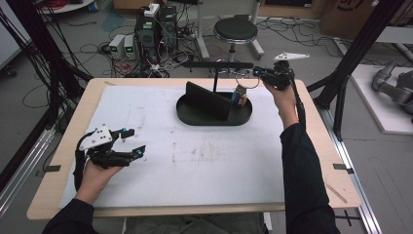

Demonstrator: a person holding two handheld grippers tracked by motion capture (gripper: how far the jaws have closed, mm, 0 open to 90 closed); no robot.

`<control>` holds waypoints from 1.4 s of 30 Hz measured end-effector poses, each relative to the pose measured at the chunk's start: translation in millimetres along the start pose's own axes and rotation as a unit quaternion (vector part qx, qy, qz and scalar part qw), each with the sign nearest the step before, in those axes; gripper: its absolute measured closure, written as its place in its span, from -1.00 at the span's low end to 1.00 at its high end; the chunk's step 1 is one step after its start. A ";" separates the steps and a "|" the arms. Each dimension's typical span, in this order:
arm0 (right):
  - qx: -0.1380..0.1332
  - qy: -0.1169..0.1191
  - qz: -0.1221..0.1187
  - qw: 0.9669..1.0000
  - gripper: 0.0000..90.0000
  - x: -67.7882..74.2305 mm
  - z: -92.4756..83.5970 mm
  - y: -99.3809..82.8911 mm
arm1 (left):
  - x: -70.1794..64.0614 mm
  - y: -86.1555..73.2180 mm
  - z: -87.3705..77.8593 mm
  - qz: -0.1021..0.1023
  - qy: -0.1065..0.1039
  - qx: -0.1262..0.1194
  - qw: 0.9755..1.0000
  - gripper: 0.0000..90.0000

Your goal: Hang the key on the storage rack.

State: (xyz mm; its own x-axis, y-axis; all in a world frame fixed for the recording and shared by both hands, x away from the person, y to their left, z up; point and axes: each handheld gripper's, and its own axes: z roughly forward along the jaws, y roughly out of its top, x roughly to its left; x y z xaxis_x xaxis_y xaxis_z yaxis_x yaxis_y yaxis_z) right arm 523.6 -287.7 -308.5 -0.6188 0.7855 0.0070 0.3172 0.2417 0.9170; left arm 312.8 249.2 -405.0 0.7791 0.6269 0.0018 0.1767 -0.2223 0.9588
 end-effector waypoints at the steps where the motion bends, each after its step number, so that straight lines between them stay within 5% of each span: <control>1: -0.001 -0.007 -0.001 1.000 0.72 -0.5 -2.0 0.5 | -0.1 0.1 0.1 0.000 0.000 -0.001 1.000 -0.47; 7: 0.011 -0.027 -0.018 0.999 0.37 2.1 -18.8 3.7 | 1.0 2.1 2.9 -0.002 0.004 0.006 1.000 -0.47; 13: 0.022 -0.022 -0.023 0.999 0.08 10.6 -46.0 0.9 | -2.6 5.6 8.3 0.000 0.003 0.011 1.000 -0.47; 17: -0.007 -0.014 -0.029 0.999 0.08 20.8 -71.5 -6.4 | -7.7 8.8 11.6 0.004 -0.003 0.011 1.000 -0.47; 20: -0.001 -0.014 -0.028 1.000 0.02 27.0 -87.5 -12.9 | -11.8 11.7 14.6 0.006 -0.006 0.010 1.000 -0.47; 32: -0.022 0.002 -0.016 1.000 -0.11 55.1 -139.1 -62.7 | -25.6 26.5 20.6 0.012 -0.014 0.009 1.000 -0.47; 42: -0.037 0.016 0.019 0.999 -0.28 69.7 -146.5 -116.3 | -20.8 30.0 24.8 0.004 -0.013 0.007 1.000 -0.48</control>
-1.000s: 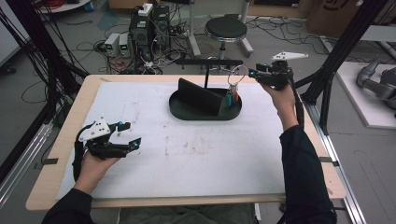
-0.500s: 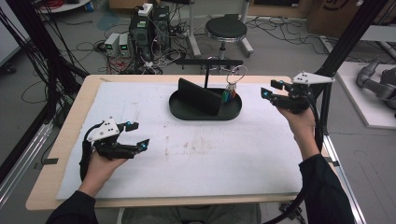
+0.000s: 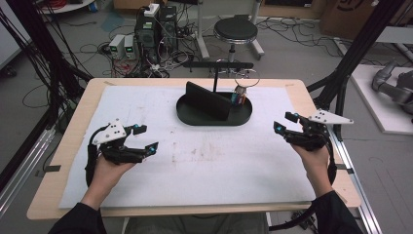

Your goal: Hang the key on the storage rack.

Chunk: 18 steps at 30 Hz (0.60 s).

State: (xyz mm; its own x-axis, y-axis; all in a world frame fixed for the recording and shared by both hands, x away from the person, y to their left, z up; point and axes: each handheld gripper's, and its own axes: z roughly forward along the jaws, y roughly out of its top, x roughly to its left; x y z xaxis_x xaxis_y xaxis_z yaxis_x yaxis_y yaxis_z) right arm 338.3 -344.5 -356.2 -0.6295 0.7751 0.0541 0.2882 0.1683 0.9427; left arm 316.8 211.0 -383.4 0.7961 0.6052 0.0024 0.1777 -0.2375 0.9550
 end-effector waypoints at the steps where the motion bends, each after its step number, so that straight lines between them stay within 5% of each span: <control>1: 0.000 0.002 0.002 1.000 -0.30 0.0 0.6 -5.0 | 1.2 -0.1 1.3 0.000 0.000 0.001 1.000 -0.48; 7: 0.012 0.016 0.016 1.000 -0.33 -6.7 2.9 -19.5 | 3.8 -1.3 6.9 0.003 0.000 -0.003 1.000 -0.50; 18: 0.023 0.001 0.008 1.000 -0.38 -10.4 7.1 -28.4 | 9.6 -7.4 5.0 0.000 0.012 -0.005 1.000 -0.50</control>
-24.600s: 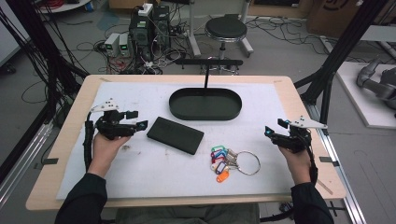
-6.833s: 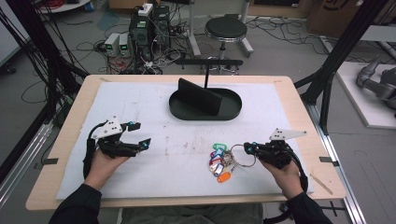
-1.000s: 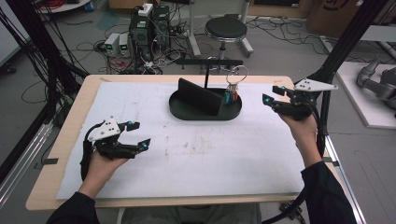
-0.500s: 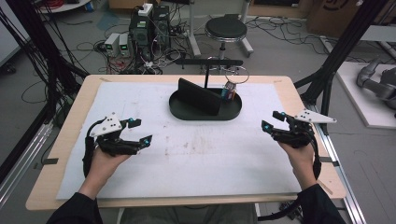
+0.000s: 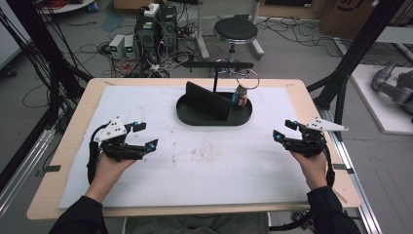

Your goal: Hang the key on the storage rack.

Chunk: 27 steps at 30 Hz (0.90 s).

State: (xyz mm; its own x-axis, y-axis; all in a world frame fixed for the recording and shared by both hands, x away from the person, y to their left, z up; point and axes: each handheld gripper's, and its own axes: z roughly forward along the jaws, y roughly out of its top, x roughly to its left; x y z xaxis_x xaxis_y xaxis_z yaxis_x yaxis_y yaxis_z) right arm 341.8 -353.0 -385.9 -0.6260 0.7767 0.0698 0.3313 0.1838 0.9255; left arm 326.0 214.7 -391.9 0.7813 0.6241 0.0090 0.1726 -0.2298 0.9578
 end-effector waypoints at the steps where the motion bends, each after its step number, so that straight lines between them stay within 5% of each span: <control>1: 0.003 -0.002 -0.002 1.000 -0.39 -0.7 1.5 -0.8 | -0.1 -1.5 -0.1 0.000 0.001 0.001 1.000 -0.50; 8: 0.023 -0.017 -0.011 1.000 -0.39 1.5 8.7 -5.6 | -4.8 -9.1 -2.9 0.000 0.007 0.006 1.000 -0.50; 27: 0.024 -0.026 -0.014 0.999 -0.40 2.0 9.3 -5.1 | 0.7 -12.2 -6.7 -0.006 0.019 0.008 1.000 -0.50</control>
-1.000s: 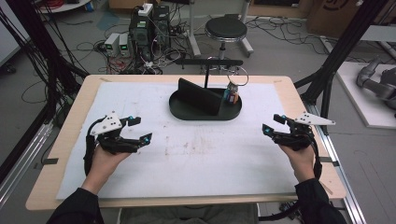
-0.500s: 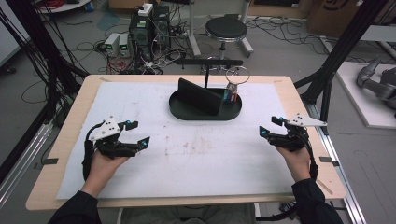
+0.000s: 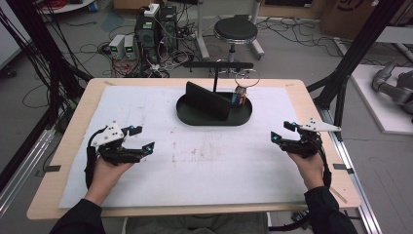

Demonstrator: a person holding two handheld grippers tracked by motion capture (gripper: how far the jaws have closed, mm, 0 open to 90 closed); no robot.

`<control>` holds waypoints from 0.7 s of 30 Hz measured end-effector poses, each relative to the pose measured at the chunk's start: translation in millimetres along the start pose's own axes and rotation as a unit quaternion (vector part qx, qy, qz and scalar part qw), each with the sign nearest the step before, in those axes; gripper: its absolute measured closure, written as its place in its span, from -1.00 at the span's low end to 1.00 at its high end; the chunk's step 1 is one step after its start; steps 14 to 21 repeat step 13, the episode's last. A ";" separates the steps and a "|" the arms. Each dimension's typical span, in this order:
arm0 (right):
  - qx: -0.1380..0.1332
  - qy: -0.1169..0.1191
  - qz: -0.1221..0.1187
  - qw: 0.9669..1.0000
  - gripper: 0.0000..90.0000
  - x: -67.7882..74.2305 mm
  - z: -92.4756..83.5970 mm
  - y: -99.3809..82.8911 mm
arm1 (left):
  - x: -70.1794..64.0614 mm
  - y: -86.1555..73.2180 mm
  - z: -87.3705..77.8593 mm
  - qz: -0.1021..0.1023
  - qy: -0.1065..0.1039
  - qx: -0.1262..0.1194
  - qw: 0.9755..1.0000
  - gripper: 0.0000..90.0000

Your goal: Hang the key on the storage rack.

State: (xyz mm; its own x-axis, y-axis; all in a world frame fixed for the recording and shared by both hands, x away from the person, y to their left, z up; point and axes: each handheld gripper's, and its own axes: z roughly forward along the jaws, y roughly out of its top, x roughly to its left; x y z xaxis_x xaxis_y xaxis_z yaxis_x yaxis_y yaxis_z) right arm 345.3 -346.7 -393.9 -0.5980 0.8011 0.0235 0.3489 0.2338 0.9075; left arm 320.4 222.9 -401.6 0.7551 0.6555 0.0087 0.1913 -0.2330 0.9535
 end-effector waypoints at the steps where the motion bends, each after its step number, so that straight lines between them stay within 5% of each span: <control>1: 0.000 0.000 -0.001 1.000 -0.40 0.0 0.0 0.0 | 0.1 -0.1 0.0 -0.001 0.001 0.000 1.000 -0.50; 21: -0.003 0.004 0.008 1.000 -0.42 -5.8 2.4 -1.9 | -0.5 1.8 1.2 0.000 0.002 -0.002 1.000 -0.50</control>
